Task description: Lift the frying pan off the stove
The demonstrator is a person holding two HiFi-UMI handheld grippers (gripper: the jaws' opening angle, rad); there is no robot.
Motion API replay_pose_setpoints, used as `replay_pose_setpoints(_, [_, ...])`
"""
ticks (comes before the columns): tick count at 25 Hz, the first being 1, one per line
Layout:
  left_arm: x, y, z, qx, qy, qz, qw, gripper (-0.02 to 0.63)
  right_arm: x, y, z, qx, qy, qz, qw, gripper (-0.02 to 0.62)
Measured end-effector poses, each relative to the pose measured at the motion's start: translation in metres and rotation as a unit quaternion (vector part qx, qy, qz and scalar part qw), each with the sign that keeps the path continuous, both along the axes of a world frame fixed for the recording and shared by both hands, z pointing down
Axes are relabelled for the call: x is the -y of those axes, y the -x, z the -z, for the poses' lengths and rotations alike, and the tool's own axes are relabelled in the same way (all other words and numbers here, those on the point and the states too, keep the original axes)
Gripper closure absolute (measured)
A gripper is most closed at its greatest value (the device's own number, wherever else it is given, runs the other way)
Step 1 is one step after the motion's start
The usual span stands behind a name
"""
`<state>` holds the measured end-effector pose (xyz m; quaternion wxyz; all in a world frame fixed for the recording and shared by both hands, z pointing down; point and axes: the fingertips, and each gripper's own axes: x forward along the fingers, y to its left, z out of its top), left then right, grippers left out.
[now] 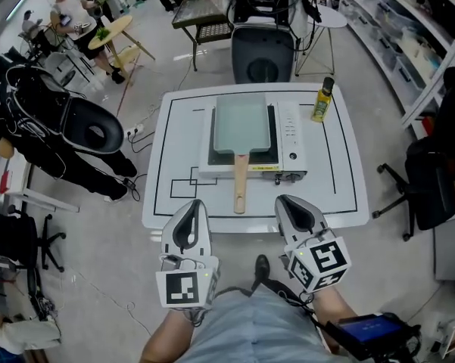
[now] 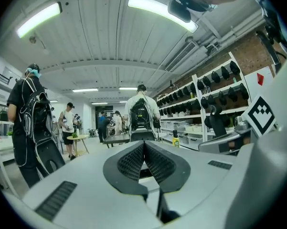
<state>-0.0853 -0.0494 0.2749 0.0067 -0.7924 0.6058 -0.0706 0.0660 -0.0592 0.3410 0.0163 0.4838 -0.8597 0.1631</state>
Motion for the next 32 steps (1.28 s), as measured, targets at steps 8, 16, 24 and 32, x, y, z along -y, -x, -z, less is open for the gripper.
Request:
replay_pose_setpoints(8, [0.023,0.005,0.027,0.003,-0.039,0.022,0.9990,0.588,0.042,0.001,0.028,0.010,-0.038,0.016,0.999,0.545])
replay_pose_setpoints(16, [0.038,0.017,0.025,0.001,-0.039,0.037,0.9986,0.588,0.063,0.014,0.024,0.009,-0.038,0.030,0.999,0.545])
replay_pose_setpoints(24, [0.067,0.034,0.008,-0.001,-0.028,0.031,0.9991,0.588,0.083,0.031,0.002,0.019,-0.004,0.036,0.999,0.545])
replay_pose_setpoints(32, [0.103,0.042,-0.021,-0.017,0.007,0.017,0.9997,0.588,0.103,0.038,-0.040,0.058,0.072,0.033,0.995,0.545])
